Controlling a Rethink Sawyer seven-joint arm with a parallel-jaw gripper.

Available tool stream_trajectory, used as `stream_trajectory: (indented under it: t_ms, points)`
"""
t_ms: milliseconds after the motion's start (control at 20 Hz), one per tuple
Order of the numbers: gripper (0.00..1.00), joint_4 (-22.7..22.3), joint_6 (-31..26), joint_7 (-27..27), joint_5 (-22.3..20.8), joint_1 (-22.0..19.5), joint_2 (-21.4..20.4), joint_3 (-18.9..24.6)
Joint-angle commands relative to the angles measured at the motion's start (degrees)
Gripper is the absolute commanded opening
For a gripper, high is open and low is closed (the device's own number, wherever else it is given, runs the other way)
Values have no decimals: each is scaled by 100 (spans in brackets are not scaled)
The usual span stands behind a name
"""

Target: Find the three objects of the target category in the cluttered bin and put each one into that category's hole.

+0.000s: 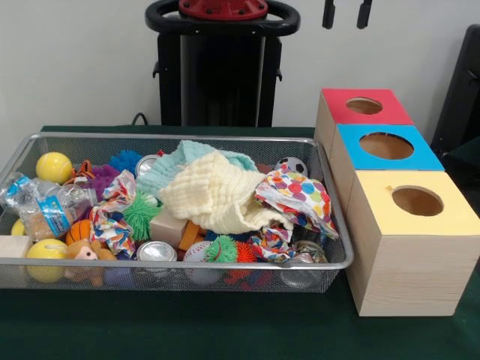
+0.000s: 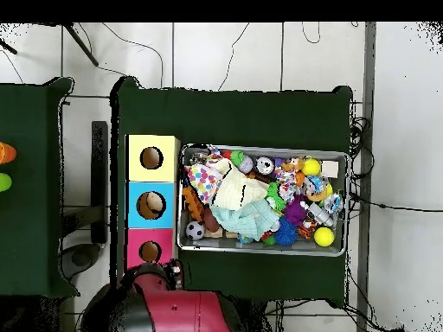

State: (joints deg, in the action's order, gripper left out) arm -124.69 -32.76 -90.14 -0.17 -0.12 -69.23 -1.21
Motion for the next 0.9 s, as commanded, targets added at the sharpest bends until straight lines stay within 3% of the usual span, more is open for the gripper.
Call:
stream_trajectory:
  t_ms: [50,450,900]
  points:
    - [100,-166,131,-464,90,-476,373,262]
    - [100,76,485,-405,-206,-753,964,388]
    - [100,573,216,-462,-153,-768,1520,400]
